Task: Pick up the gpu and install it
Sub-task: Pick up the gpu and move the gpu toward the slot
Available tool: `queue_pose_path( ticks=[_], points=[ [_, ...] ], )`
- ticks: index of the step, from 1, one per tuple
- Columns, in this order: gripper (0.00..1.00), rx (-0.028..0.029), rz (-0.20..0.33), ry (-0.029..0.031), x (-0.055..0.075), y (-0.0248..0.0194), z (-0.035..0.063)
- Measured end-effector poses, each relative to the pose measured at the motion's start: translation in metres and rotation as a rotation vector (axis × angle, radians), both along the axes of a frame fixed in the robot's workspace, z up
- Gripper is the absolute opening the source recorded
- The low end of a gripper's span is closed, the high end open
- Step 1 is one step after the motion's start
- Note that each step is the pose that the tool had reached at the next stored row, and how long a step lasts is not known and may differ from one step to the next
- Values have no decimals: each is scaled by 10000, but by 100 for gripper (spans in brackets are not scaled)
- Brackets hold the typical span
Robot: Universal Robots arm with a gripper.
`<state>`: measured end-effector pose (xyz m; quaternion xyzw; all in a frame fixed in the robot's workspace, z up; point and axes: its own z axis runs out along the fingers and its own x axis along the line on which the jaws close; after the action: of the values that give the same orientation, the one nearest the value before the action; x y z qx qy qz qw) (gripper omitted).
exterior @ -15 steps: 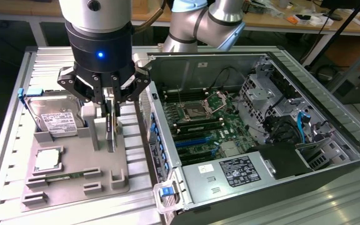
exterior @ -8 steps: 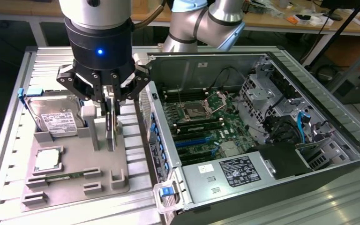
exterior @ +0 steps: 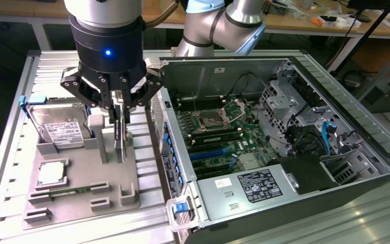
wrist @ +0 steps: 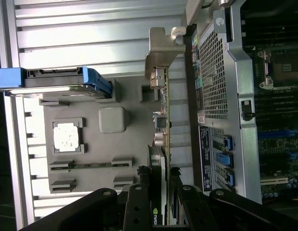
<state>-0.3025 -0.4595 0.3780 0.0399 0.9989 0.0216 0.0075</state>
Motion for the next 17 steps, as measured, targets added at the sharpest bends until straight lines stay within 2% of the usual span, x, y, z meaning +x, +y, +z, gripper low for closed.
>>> queue_pose_path(
  ticks=[17],
  points=[
    [27, 1, 0, 0, 0, 0, 66]
  ],
)
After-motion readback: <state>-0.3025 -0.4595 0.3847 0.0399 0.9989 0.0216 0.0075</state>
